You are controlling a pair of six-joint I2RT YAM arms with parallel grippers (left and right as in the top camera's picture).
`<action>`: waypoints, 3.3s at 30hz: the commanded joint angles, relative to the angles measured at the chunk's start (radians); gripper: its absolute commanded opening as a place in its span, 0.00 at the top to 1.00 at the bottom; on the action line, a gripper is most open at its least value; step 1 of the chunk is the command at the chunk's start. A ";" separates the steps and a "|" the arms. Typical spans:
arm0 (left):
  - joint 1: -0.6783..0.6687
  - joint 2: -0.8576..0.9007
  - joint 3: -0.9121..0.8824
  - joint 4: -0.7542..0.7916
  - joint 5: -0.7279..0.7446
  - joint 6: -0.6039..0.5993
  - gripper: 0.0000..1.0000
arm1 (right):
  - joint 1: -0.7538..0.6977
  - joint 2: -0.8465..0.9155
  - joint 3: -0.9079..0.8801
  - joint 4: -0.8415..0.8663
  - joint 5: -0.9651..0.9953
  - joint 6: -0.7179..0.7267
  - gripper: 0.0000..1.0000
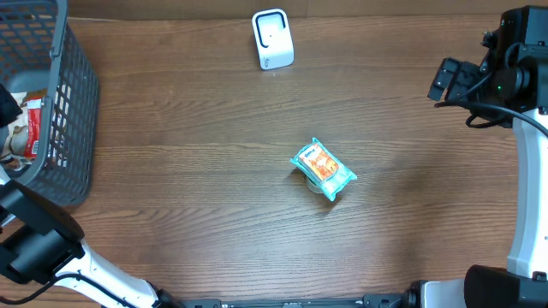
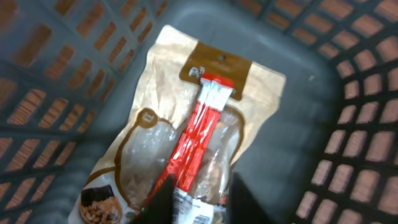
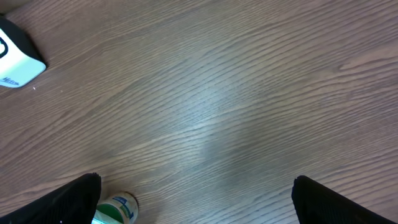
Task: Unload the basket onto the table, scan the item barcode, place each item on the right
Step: 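Reach the left gripper into the basket and grasp the red-striped bread bag, then lift the bread bag out and carry it to the table center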
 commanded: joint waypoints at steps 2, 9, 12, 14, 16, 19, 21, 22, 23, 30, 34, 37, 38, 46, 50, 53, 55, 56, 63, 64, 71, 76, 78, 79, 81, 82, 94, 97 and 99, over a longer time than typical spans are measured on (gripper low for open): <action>-0.014 0.033 -0.062 0.040 -0.023 0.019 0.00 | -0.001 -0.002 0.018 0.006 0.010 0.003 0.00; -0.015 0.165 -0.062 0.040 0.012 0.164 0.00 | -0.001 -0.002 0.018 0.006 0.010 0.003 0.00; -0.015 0.235 -0.062 0.043 0.012 0.174 0.00 | -0.001 -0.002 0.018 0.006 0.010 0.003 0.00; -0.014 0.270 -0.062 0.042 0.011 0.182 0.00 | -0.002 -0.002 0.018 0.006 0.010 0.003 0.00; -0.014 0.299 -0.062 0.033 0.011 0.183 0.00 | -0.001 -0.002 0.018 0.006 0.010 0.003 0.00; -0.014 0.307 -0.060 0.024 0.012 0.199 0.62 | -0.001 -0.002 0.018 0.006 0.010 0.003 0.00; -0.014 0.298 -0.053 0.019 0.011 0.201 0.85 | -0.001 -0.002 0.018 0.006 0.010 0.003 0.00; -0.014 0.290 -0.045 0.011 0.012 0.201 0.85 | -0.001 -0.002 0.018 0.006 0.010 0.003 0.00; -0.014 0.276 -0.033 0.000 0.012 0.200 0.87 | -0.001 -0.002 0.018 0.006 0.010 0.003 0.00; -0.015 0.074 -0.001 -0.003 0.020 0.126 0.92 | -0.001 -0.002 0.018 0.006 0.010 0.003 0.00; -0.015 -0.122 0.000 0.025 0.041 0.045 0.91 | -0.001 -0.002 0.018 0.006 0.010 0.003 0.00; -0.015 -0.282 0.000 0.035 0.076 -0.027 0.90 | -0.001 -0.002 0.018 0.006 0.010 0.003 0.00; -0.016 -0.340 0.000 0.030 0.095 -0.059 0.92 | -0.001 -0.002 0.018 0.006 0.010 0.003 0.00; -0.185 -0.642 0.000 -0.154 0.106 -0.178 0.96 | -0.001 -0.002 0.018 0.006 0.010 0.003 0.00; -0.352 -0.668 -0.003 -0.299 0.053 -0.179 0.96 | -0.001 -0.002 0.018 0.006 0.010 0.003 0.00; -0.475 -0.657 -0.042 -0.356 -0.001 -0.179 0.96 | -0.001 -0.002 0.018 0.006 0.010 0.003 0.00; -0.571 -0.649 -0.103 -0.362 -0.063 -0.192 0.96 | -0.001 -0.002 0.018 0.006 0.010 0.003 0.00; -0.624 -0.646 -0.158 -0.355 -0.084 -0.213 0.96 | -0.001 -0.002 0.018 0.006 0.010 0.003 0.00; -0.789 -0.645 -0.493 -0.201 -0.105 -0.355 0.96 | -0.001 -0.002 0.018 0.006 0.010 0.003 0.00; -0.801 -0.645 -0.528 -0.176 -0.105 -0.363 0.96 | -0.001 -0.002 0.018 0.006 0.010 0.003 0.00; -0.838 -0.635 -0.762 0.033 -0.135 -0.388 0.96 | -0.001 -0.002 0.018 0.006 0.010 0.003 0.00; -0.838 -0.601 -0.856 0.137 -0.135 -0.388 0.96 | -0.001 -0.002 0.018 0.006 0.010 0.003 0.00; -0.838 -0.580 -0.870 0.153 -0.135 -0.388 0.96 | -0.001 -0.002 0.018 0.006 0.010 0.003 0.00; -0.838 -0.559 -0.872 0.156 -0.135 -0.388 0.96 | -0.001 -0.002 0.018 0.006 0.010 0.003 0.00; -0.838 -0.526 -0.872 0.164 -0.135 -0.388 0.96 | -0.001 -0.002 0.018 0.006 0.010 0.003 0.00; -0.838 -0.512 -0.872 0.167 -0.135 -0.387 0.95 | -0.001 -0.002 0.018 0.006 0.010 0.003 0.00; -0.838 -0.439 -0.872 0.178 -0.127 -0.387 0.56 | -0.001 -0.002 0.018 0.006 0.010 0.003 0.00; -0.838 -0.439 -0.872 0.178 -0.127 -0.388 0.38 | -0.001 -0.002 0.018 0.006 0.010 0.003 0.00; -0.838 -0.439 -0.872 0.174 -0.127 -0.388 0.27 | -0.002 -0.002 0.018 0.006 0.010 0.003 0.00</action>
